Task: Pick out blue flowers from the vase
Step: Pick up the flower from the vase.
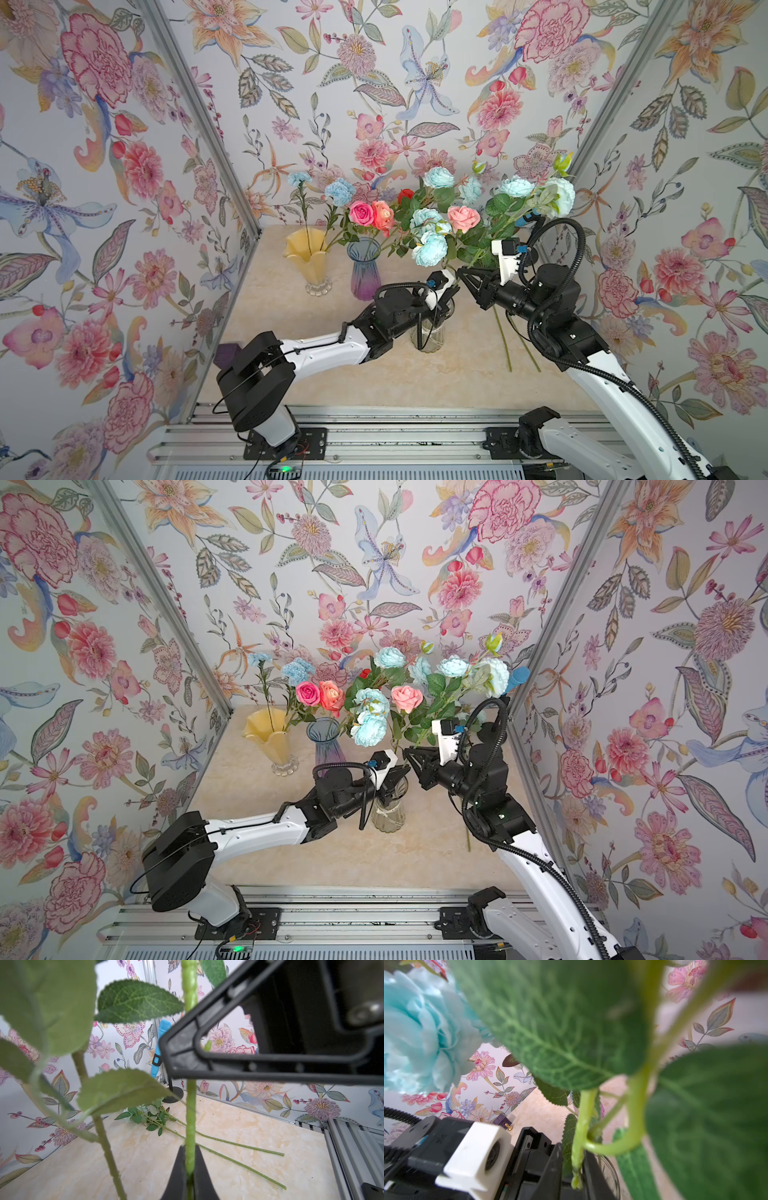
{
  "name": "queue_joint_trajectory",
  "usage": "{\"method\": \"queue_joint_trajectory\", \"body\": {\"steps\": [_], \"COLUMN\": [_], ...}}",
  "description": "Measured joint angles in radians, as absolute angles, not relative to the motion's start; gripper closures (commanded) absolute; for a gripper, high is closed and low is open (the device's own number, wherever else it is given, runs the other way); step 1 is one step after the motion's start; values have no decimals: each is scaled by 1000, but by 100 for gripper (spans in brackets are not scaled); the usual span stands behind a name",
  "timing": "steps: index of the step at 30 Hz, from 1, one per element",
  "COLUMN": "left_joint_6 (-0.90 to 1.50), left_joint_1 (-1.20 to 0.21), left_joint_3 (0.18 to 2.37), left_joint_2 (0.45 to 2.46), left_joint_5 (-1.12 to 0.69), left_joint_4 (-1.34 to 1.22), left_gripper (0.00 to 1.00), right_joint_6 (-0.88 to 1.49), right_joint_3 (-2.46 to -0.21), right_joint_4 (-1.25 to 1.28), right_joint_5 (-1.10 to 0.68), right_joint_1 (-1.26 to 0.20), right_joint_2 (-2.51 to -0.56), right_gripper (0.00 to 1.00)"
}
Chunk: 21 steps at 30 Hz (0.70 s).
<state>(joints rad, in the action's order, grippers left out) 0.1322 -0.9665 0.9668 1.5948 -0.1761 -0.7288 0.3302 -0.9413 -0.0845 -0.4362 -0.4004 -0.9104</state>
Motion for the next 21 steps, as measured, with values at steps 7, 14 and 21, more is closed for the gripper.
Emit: {"method": "queue_joint_trajectory", "body": {"steps": [7,14,21], "left_joint_6": [144,167,192], "left_joint_1": [-967,-967,-967], "left_joint_3": [948,950,1039], "left_joint_2": [1546,1514,1505], "left_joint_5": [-202,-238,-281], "left_joint_4": [-776,-784,-751], "left_gripper": [100,100,100], "right_joint_6": [326,329,350], "right_joint_3": [-941,-941,-948], "right_joint_4": [-85,-79,-44], "right_joint_5": [-436,-453,-499], "right_joint_1": [-404,-406,-416], "right_joint_2": [-837,-813,-805], "right_gripper": [61,61,66]}}
